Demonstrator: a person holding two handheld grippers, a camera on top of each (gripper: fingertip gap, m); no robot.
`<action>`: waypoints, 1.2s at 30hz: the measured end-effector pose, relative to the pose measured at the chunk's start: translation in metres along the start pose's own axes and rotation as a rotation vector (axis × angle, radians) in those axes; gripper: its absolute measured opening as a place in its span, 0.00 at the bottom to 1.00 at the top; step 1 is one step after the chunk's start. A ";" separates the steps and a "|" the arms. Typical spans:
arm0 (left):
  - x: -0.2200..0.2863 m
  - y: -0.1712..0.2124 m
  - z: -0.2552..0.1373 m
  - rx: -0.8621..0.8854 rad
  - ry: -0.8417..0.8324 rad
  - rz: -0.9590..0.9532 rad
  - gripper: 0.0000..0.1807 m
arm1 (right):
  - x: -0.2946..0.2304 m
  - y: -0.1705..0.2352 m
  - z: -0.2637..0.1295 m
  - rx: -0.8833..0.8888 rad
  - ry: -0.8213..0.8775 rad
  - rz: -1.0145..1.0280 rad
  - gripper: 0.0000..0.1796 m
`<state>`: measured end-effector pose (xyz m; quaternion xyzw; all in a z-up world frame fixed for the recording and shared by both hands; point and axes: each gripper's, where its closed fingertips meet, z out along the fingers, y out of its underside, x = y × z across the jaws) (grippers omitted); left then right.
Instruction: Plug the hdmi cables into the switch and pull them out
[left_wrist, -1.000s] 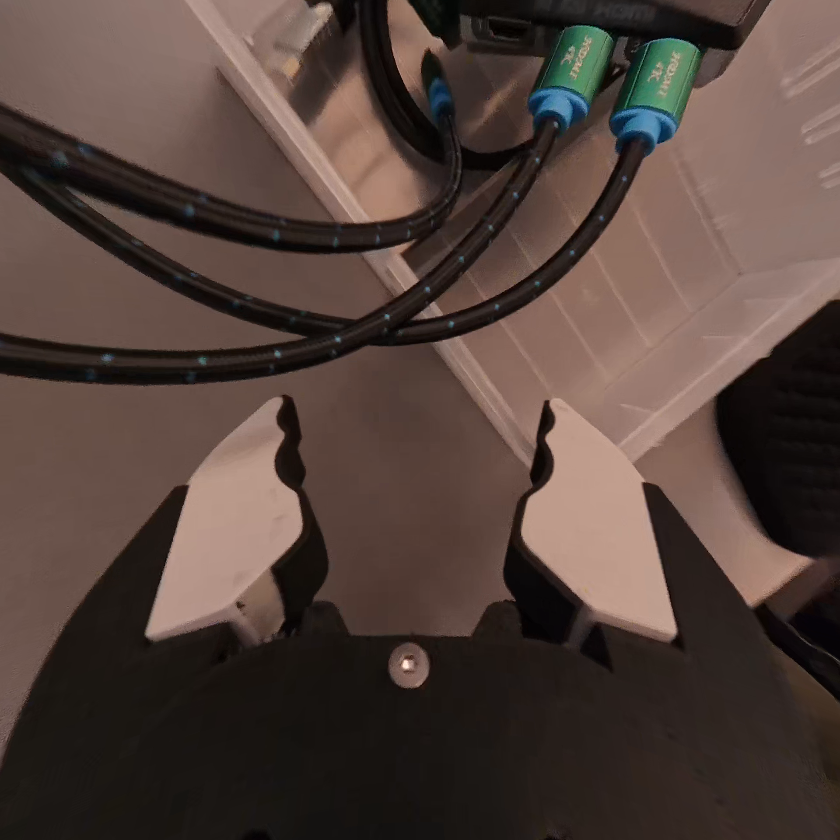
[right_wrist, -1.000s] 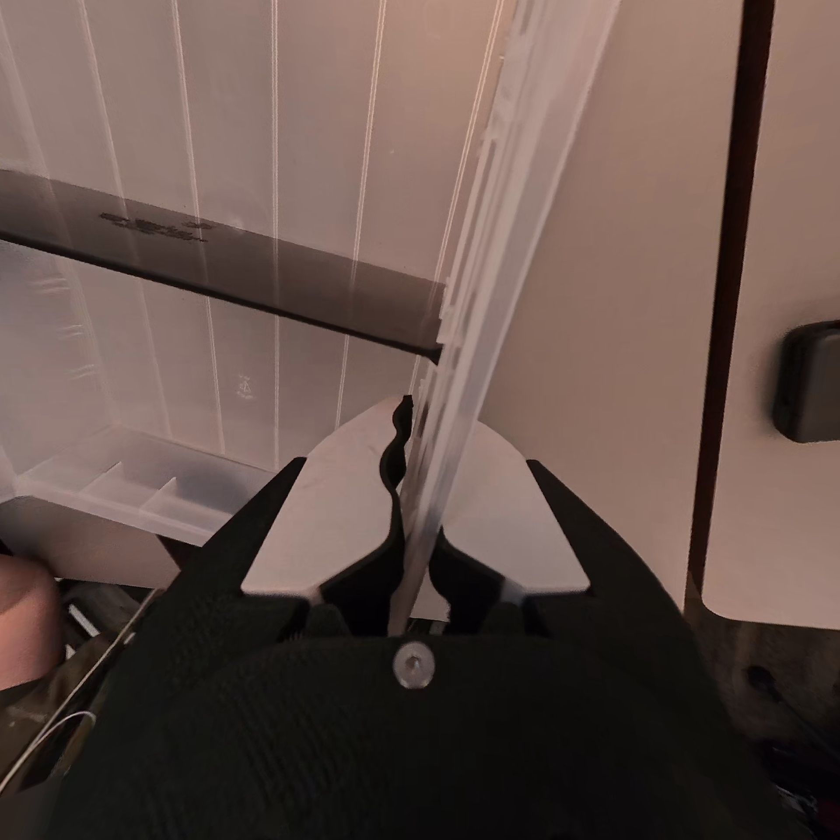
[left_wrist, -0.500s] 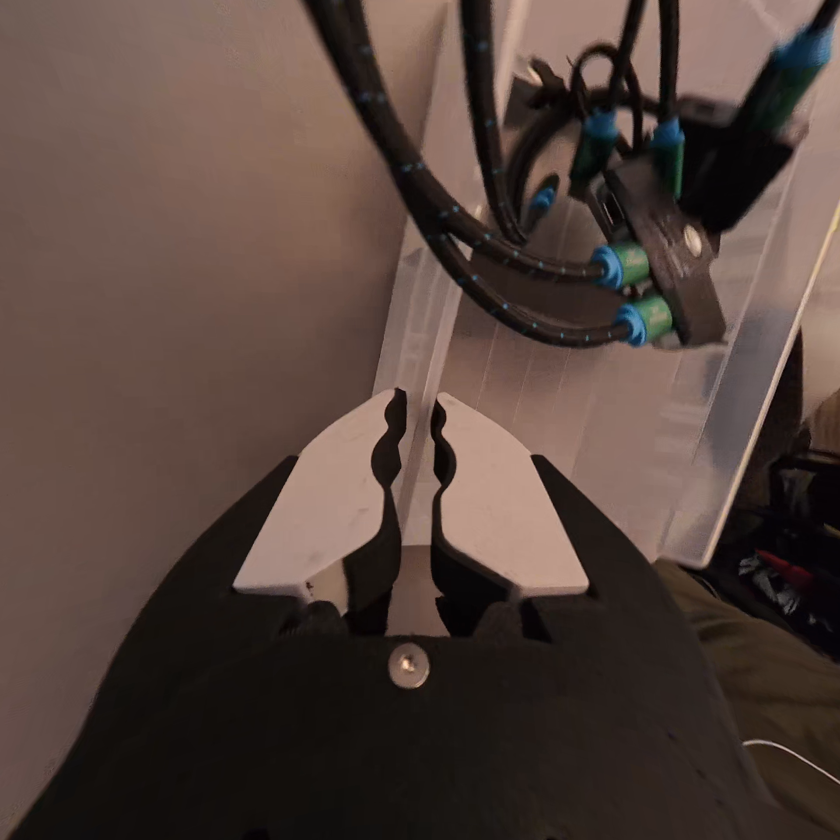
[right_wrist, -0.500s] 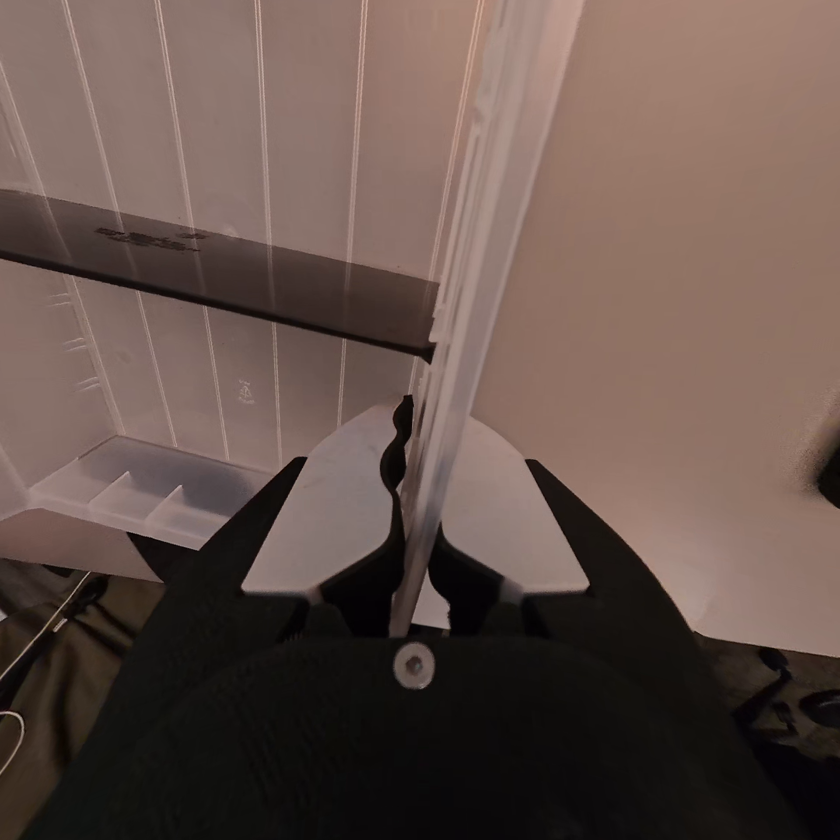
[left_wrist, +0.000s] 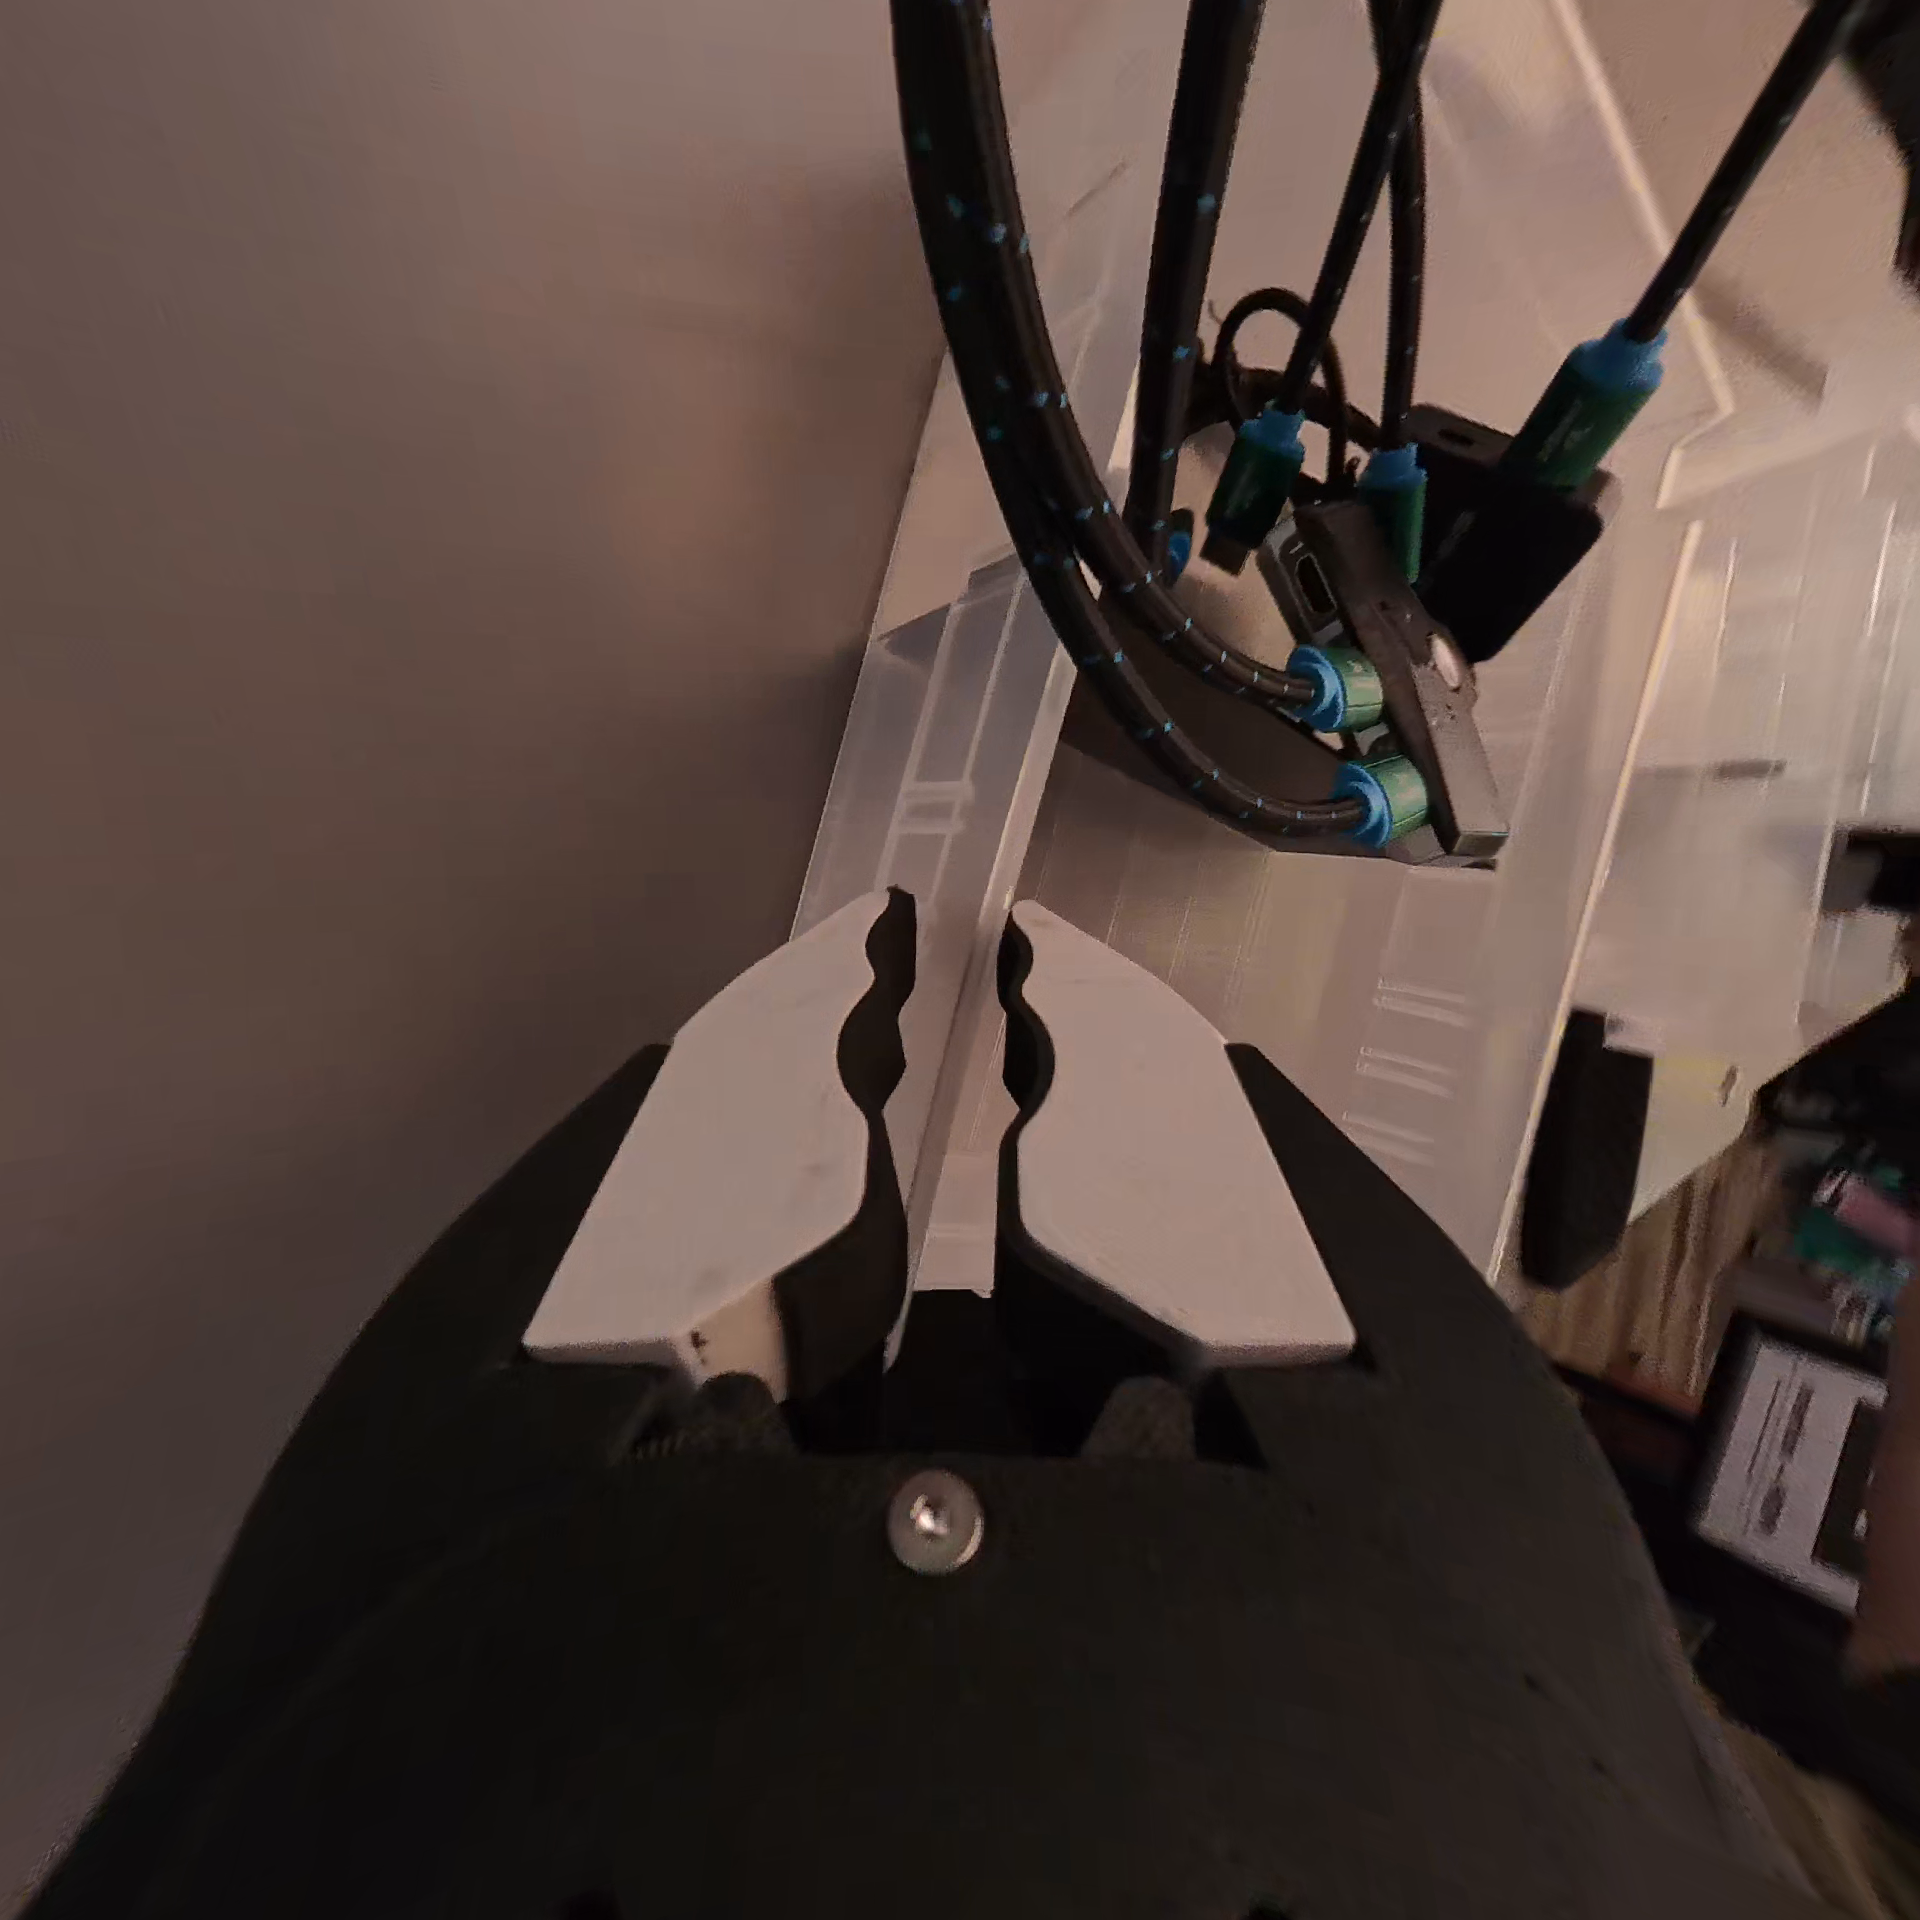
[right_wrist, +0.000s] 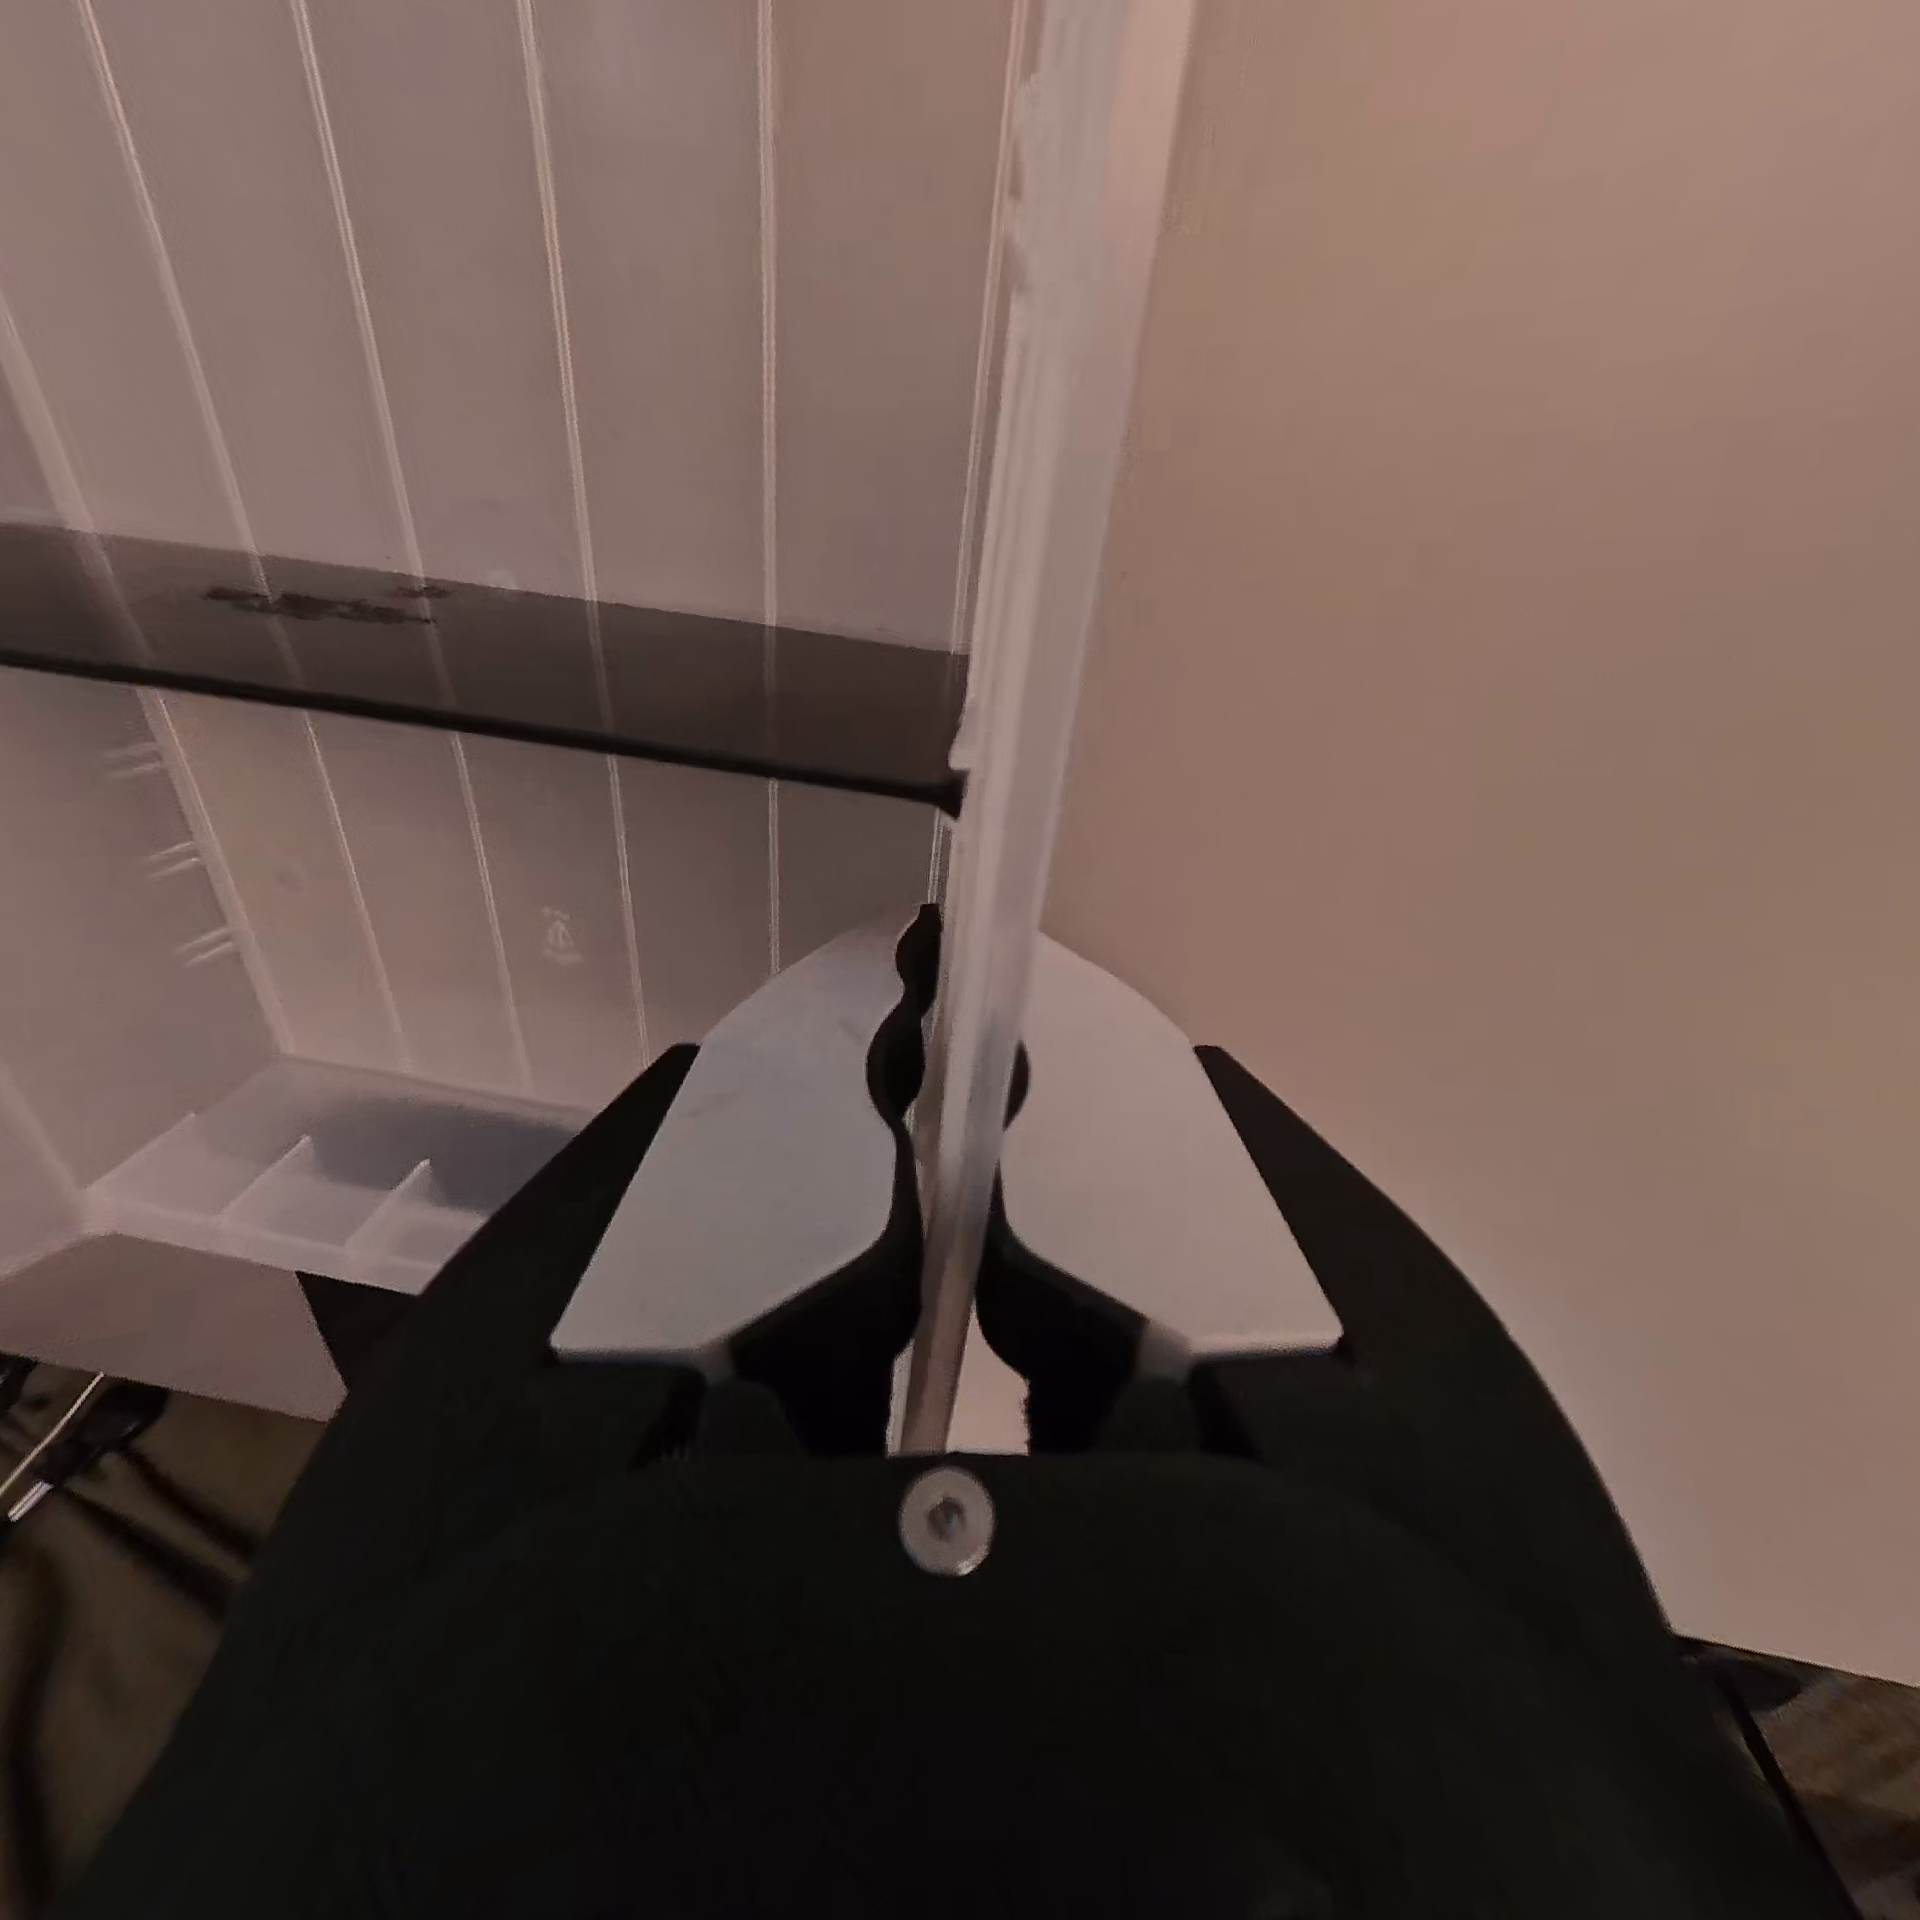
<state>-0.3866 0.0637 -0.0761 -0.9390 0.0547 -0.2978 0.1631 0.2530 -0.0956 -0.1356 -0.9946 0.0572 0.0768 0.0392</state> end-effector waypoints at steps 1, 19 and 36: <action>-0.010 -0.002 -0.006 0.034 -0.009 -0.031 0.08 | 0.000 -0.001 0.000 -0.005 0.001 0.002 0.02; -0.063 -0.019 -0.039 0.291 -0.033 -0.127 0.07 | 0.031 0.006 -0.005 -0.015 0.018 0.132 0.03; -0.085 -0.018 -0.054 0.385 -0.055 -0.236 0.08 | 0.018 -0.007 -0.002 0.004 0.013 0.186 0.03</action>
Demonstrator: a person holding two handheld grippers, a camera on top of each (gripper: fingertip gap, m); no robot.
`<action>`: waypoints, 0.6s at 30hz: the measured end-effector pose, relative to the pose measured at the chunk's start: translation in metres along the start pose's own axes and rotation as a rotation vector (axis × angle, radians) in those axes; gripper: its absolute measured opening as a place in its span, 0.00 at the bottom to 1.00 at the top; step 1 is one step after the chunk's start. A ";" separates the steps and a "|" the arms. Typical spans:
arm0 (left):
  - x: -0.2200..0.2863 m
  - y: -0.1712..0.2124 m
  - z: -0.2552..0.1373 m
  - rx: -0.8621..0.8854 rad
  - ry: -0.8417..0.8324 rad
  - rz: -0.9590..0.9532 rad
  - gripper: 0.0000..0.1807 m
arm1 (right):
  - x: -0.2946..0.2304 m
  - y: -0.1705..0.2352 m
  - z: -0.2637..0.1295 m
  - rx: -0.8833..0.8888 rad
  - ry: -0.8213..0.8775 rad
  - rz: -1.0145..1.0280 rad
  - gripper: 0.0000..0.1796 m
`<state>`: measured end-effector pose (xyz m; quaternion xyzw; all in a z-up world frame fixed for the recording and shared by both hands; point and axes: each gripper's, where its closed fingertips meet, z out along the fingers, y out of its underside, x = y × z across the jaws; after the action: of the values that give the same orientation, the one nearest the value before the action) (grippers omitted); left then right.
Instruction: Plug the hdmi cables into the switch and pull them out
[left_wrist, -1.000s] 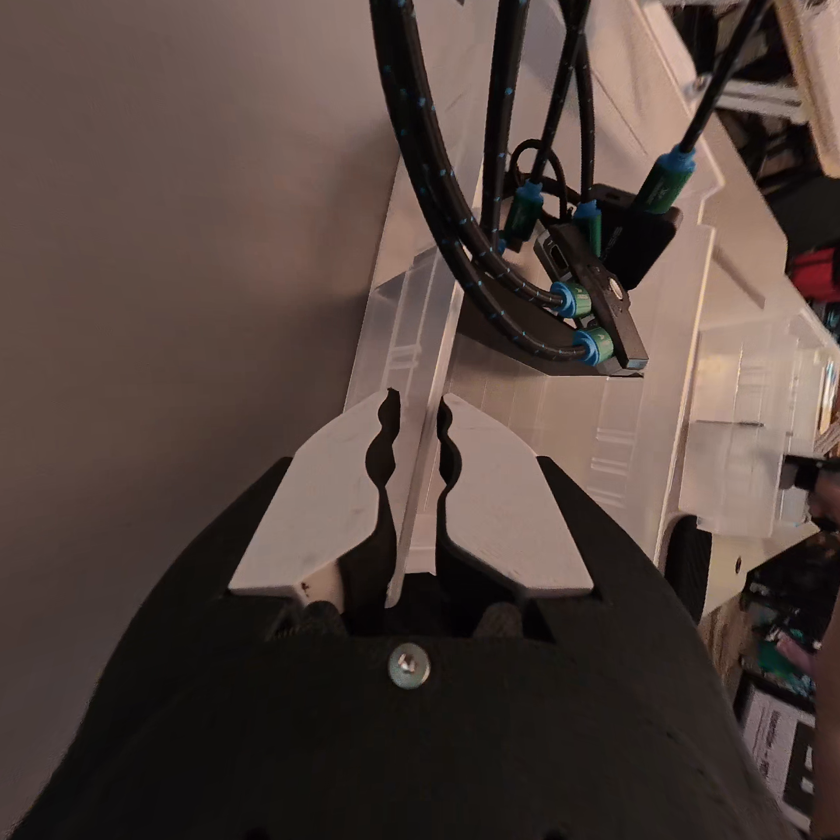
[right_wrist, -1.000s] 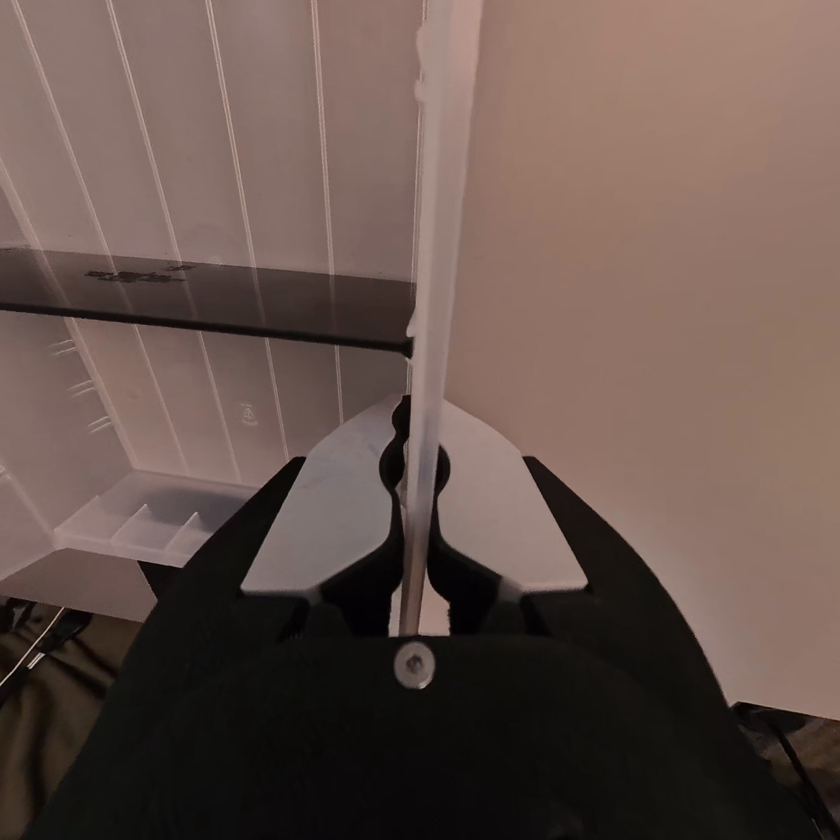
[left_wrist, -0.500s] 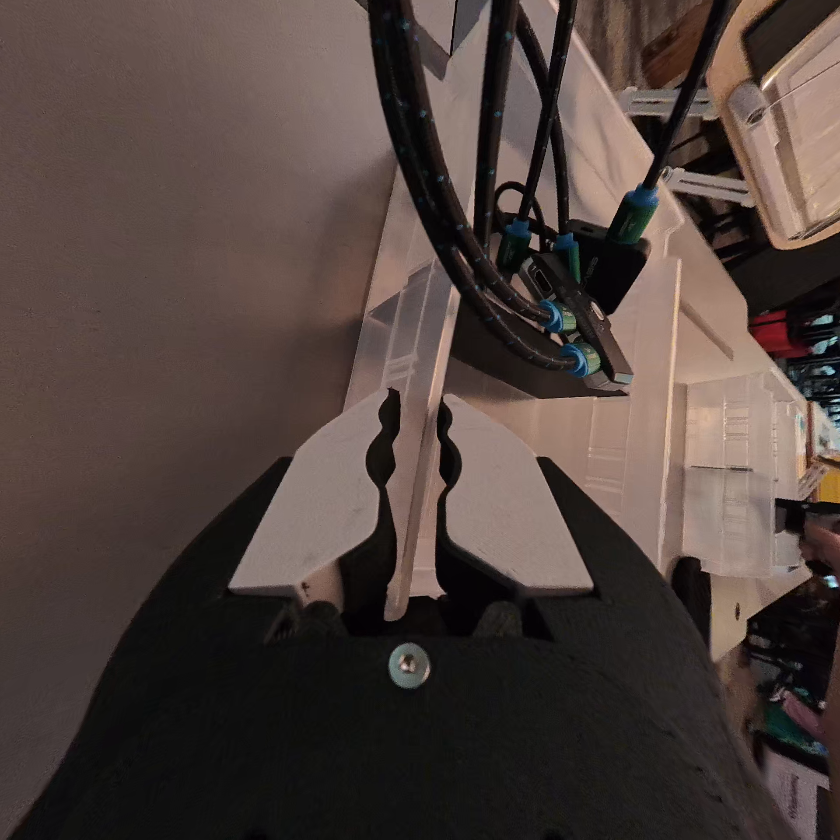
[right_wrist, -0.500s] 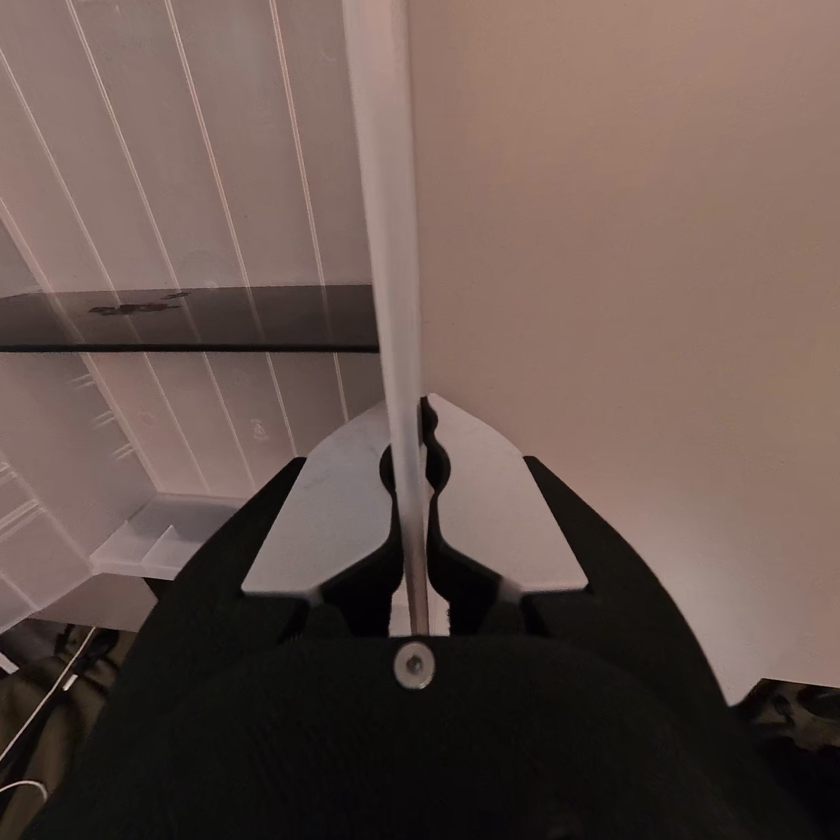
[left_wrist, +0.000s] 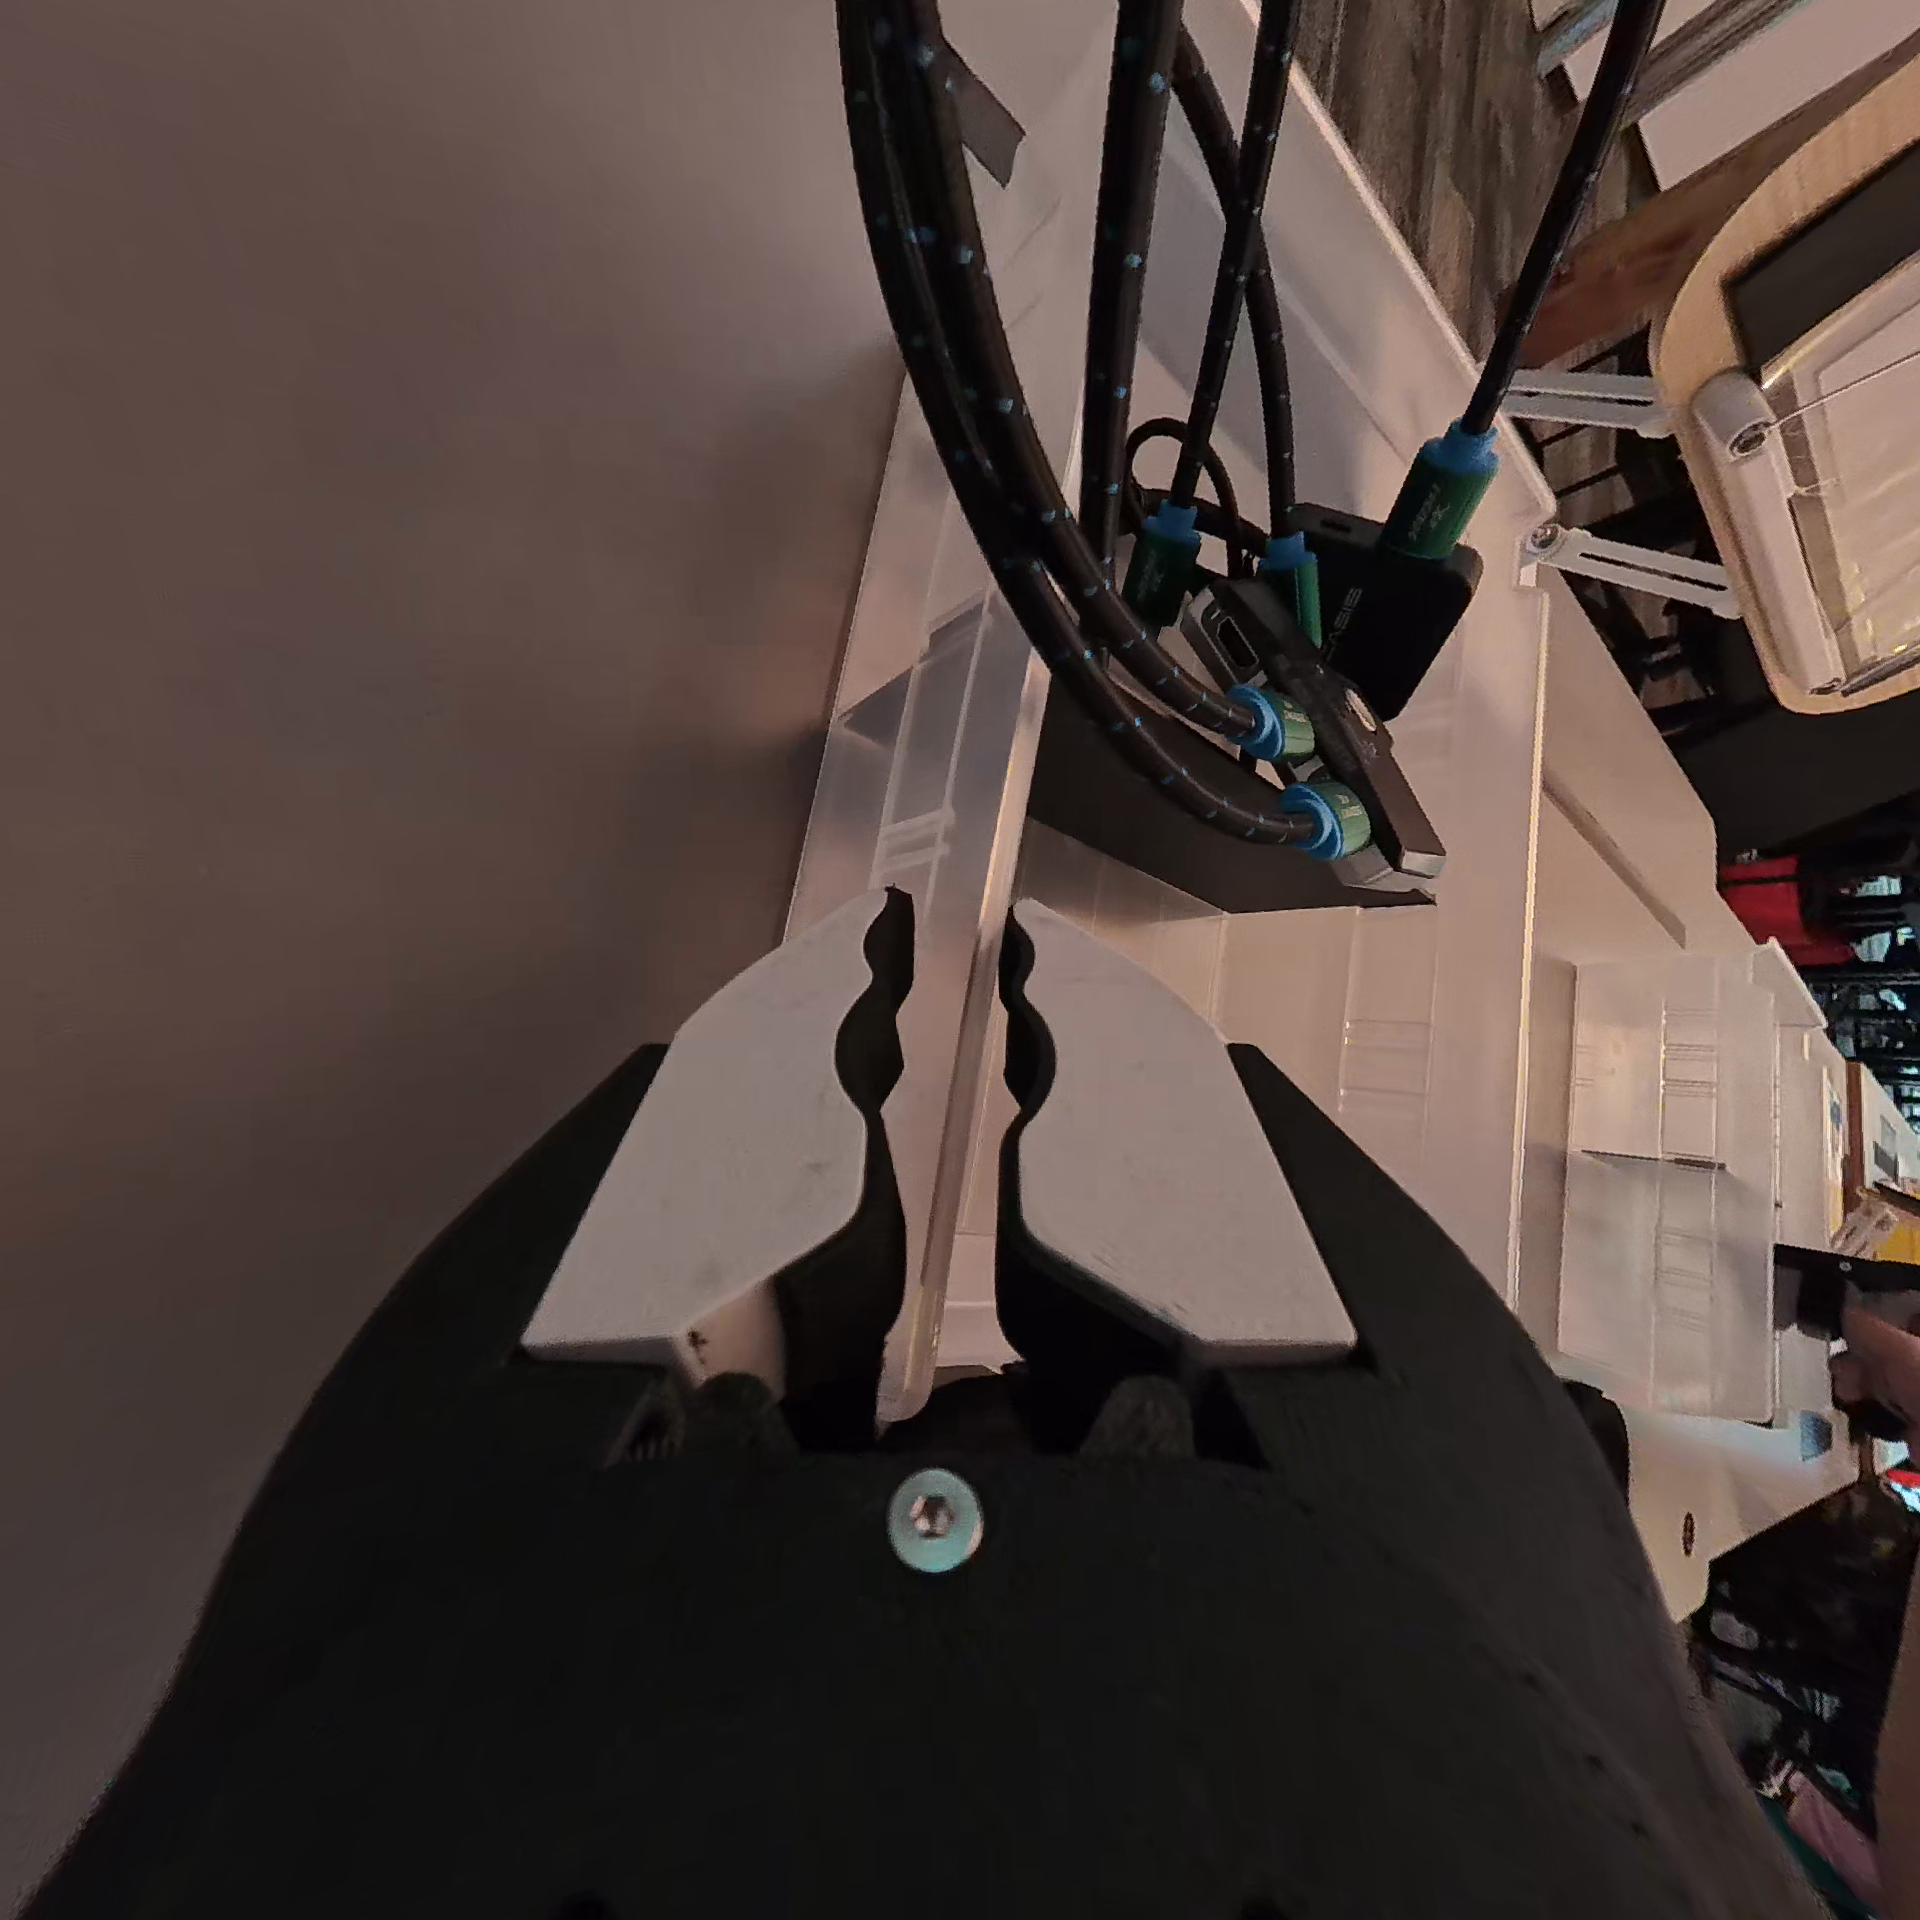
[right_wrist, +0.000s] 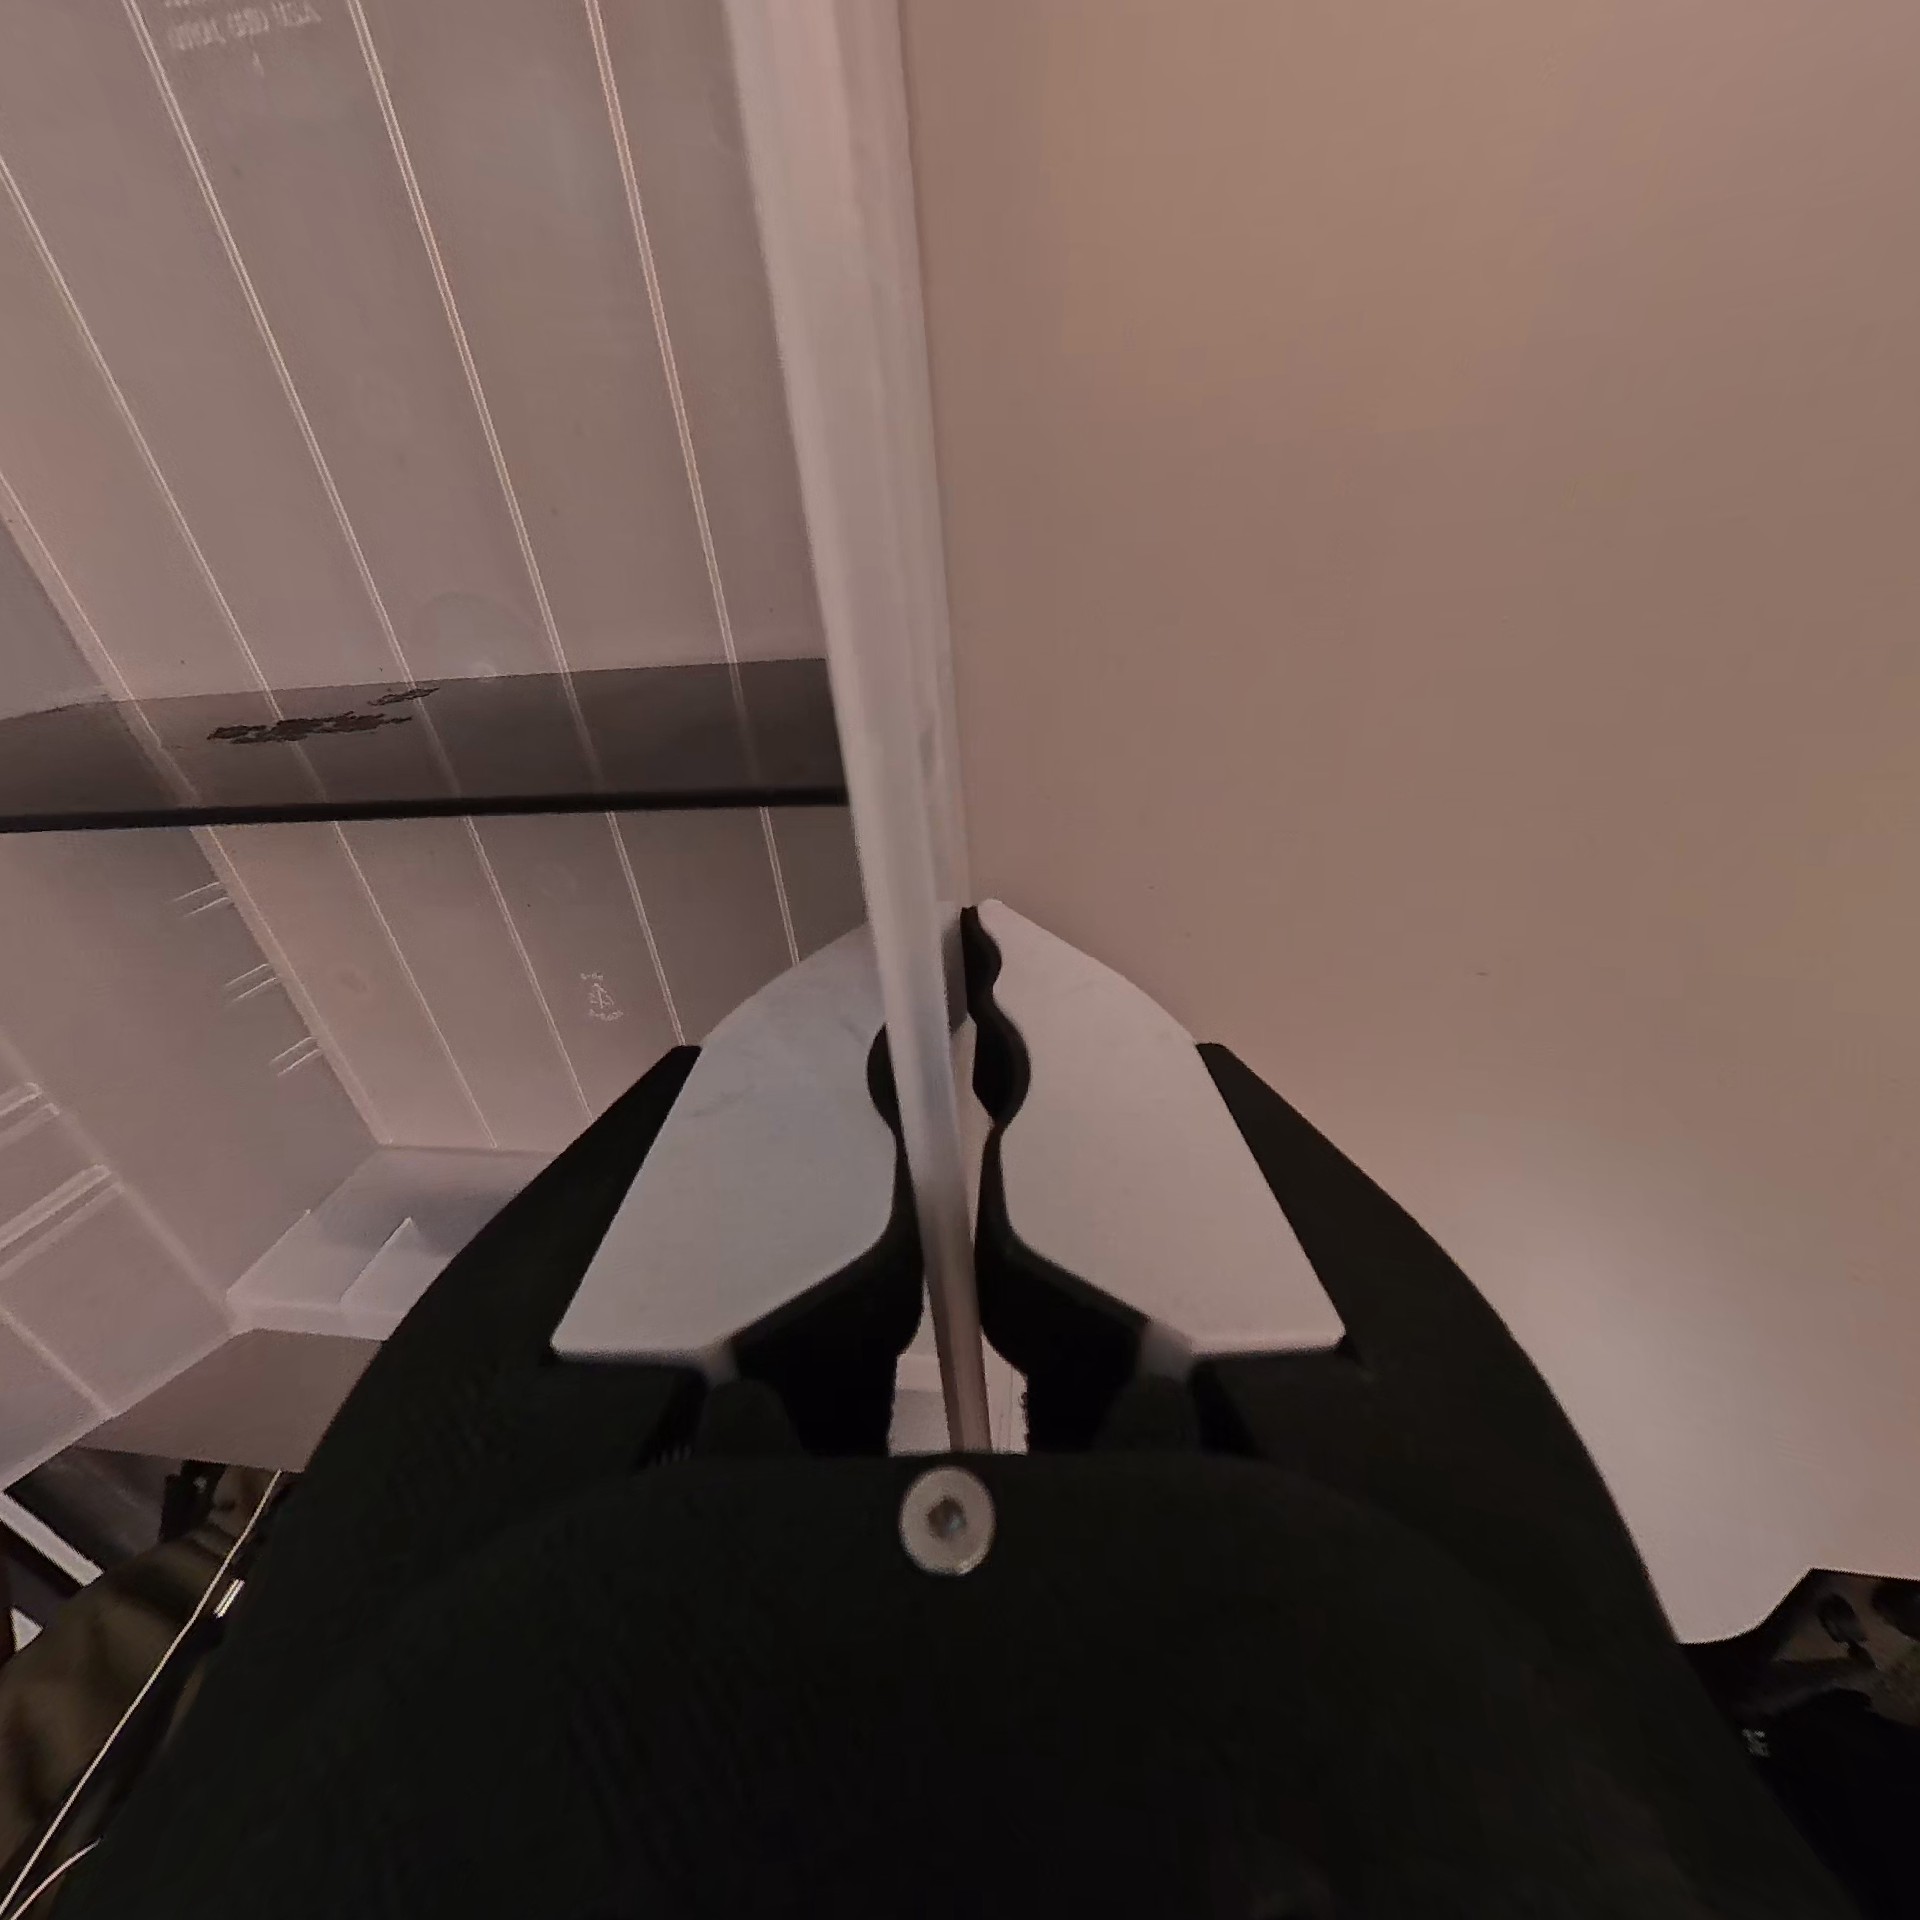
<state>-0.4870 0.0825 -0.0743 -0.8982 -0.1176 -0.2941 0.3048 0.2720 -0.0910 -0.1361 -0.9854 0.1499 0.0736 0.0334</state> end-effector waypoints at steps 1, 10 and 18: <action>0.000 0.000 0.000 -0.001 0.001 0.002 0.08 | 0.000 0.001 0.000 0.000 -0.002 0.002 0.03; 0.000 -0.002 0.001 -0.001 -0.021 0.029 0.08 | 0.005 0.005 -0.001 -0.005 0.011 -0.002 0.02; -0.001 -0.006 0.002 0.018 -0.035 0.044 0.08 | 0.008 0.006 -0.001 0.003 0.013 0.022 0.02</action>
<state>-0.4886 0.0883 -0.0736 -0.9027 -0.1060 -0.2706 0.3173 0.2778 -0.0995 -0.1367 -0.9841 0.1611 0.0675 0.0331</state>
